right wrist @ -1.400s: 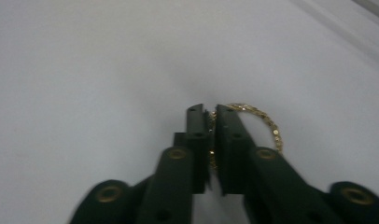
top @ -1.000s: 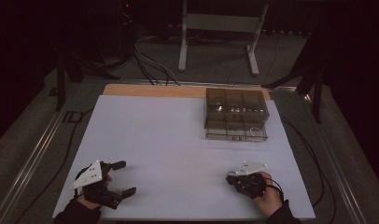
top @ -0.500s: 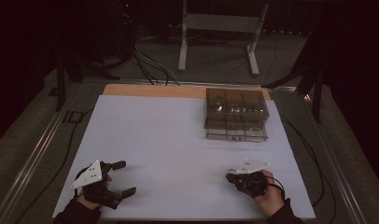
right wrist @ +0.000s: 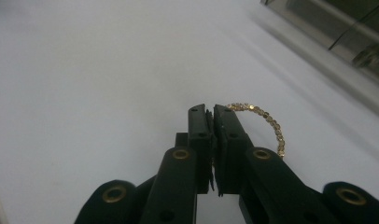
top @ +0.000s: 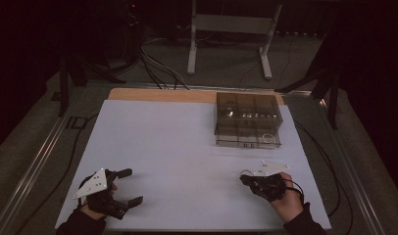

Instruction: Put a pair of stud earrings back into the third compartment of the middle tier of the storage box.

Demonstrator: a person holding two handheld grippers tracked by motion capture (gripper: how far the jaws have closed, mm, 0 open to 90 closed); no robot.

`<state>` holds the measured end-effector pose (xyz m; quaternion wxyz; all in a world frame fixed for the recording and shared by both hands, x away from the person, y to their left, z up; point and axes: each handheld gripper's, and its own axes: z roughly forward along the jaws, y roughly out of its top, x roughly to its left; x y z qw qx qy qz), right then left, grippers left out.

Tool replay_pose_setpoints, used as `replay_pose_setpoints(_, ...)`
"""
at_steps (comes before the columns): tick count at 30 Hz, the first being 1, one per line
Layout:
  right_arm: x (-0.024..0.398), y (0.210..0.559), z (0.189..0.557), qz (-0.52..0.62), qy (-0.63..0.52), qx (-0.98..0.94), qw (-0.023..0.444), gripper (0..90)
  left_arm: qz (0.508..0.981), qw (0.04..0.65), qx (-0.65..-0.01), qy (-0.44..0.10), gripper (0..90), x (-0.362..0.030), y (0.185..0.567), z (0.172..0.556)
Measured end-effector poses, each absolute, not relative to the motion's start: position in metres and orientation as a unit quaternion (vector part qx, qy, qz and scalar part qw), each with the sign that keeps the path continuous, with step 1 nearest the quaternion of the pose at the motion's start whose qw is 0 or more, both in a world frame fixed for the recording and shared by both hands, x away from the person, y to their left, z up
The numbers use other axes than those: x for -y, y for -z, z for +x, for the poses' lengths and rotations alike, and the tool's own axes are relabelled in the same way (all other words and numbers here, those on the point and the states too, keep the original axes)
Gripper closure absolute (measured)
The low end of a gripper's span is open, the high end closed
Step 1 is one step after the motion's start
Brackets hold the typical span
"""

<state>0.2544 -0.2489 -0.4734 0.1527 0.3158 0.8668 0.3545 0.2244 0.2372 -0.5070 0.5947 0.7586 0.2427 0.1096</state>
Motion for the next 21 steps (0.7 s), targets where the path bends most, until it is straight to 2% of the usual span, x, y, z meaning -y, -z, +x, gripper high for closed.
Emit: replay_pose_setpoints(21,0.255,0.439,0.283,0.319,-0.369,-0.853,0.185,87.0,0.759,0.594,-0.242,-0.109,0.8,-0.237,0.508,0.225)
